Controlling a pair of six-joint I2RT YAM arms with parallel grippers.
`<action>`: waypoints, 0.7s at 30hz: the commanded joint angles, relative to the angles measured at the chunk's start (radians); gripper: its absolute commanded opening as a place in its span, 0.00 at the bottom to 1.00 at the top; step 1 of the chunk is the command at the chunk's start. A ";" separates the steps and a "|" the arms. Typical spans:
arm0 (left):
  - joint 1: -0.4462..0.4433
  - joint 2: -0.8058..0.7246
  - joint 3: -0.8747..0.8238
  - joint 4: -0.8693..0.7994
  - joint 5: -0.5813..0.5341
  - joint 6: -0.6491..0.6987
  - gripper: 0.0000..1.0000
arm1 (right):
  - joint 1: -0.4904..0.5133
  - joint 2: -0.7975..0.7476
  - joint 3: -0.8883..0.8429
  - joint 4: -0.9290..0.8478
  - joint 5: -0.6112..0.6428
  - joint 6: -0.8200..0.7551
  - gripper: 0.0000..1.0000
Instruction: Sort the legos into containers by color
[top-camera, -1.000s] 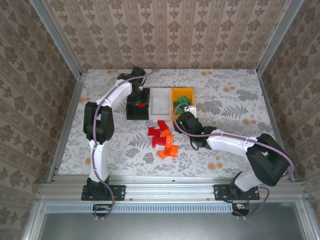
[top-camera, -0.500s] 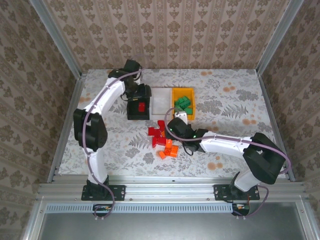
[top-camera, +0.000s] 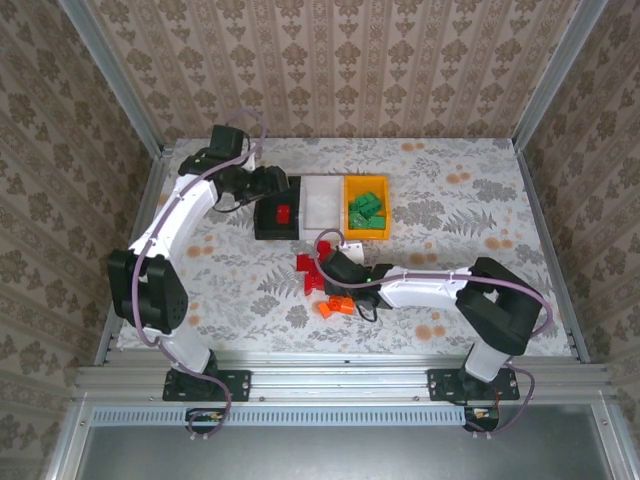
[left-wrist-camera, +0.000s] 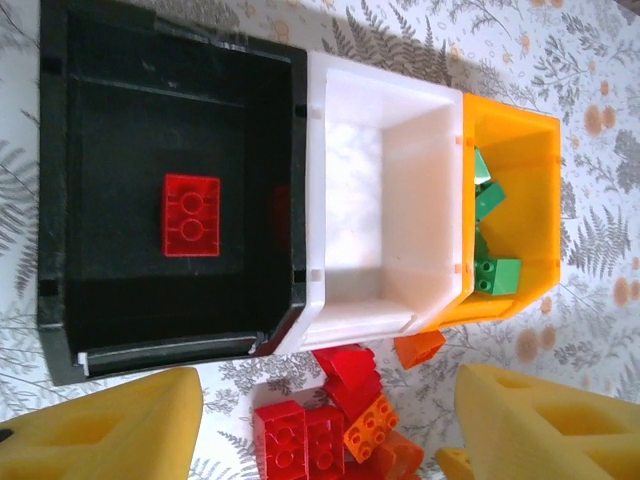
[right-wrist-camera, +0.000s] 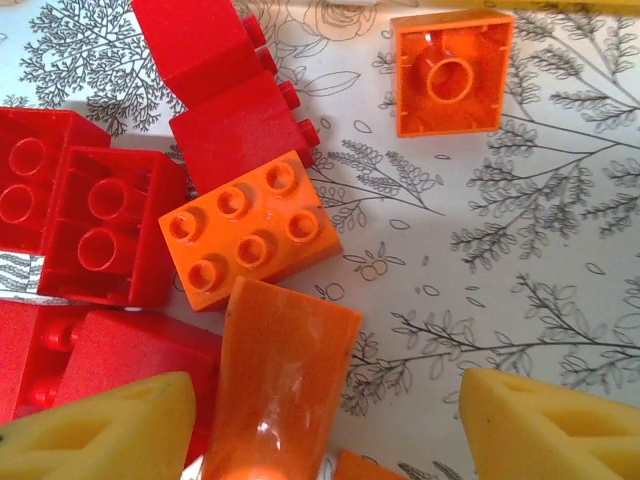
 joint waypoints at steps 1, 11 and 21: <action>-0.007 -0.061 -0.039 0.082 0.088 -0.036 0.69 | -0.001 0.027 0.030 0.003 -0.003 0.042 0.69; -0.025 -0.073 -0.049 0.067 0.068 -0.004 0.70 | -0.013 0.021 0.014 -0.016 0.031 0.044 0.50; -0.039 -0.070 -0.050 0.061 0.060 0.005 0.70 | -0.050 -0.044 -0.048 -0.012 -0.021 0.006 0.55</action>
